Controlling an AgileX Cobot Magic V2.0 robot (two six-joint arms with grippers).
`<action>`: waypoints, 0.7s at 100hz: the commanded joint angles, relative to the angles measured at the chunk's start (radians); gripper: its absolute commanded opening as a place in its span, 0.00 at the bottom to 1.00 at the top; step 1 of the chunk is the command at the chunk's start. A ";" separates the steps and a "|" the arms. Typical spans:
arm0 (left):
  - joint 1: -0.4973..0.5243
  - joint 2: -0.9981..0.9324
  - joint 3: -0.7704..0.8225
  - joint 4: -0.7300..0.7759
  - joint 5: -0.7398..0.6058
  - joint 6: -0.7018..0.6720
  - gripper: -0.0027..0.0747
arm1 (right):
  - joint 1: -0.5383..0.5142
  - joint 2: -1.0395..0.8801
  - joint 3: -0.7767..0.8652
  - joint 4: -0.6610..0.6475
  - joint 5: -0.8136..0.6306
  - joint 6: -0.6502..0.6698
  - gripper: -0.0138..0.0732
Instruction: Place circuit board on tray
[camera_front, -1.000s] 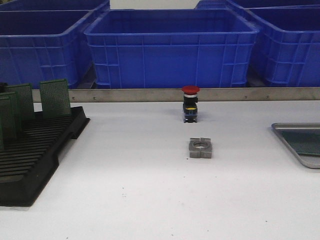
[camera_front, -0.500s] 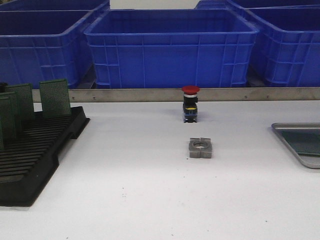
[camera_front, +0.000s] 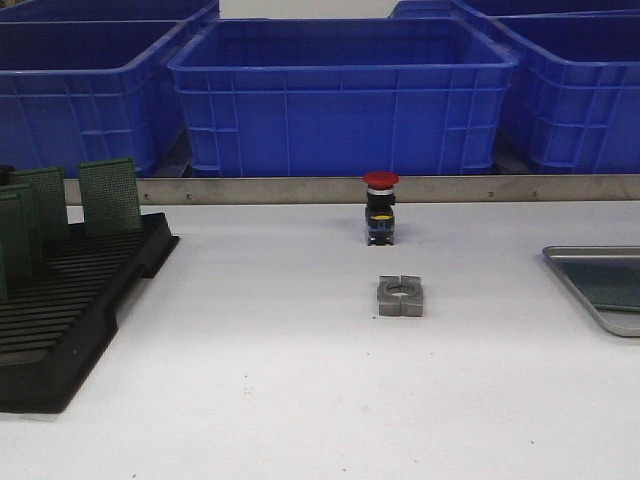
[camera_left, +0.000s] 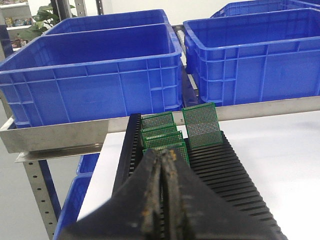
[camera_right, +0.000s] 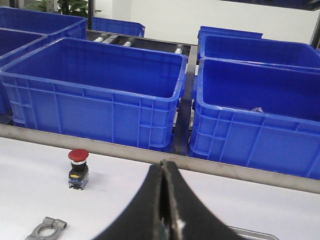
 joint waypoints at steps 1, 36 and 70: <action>0.000 -0.031 0.039 0.002 -0.089 -0.010 0.01 | 0.001 0.002 -0.019 -0.019 -0.065 0.015 0.08; 0.000 -0.031 0.039 0.002 -0.089 -0.010 0.01 | 0.001 -0.084 0.069 -0.792 -0.165 0.817 0.08; 0.000 -0.031 0.039 0.002 -0.089 -0.010 0.01 | 0.000 -0.270 0.251 -0.869 -0.228 0.920 0.08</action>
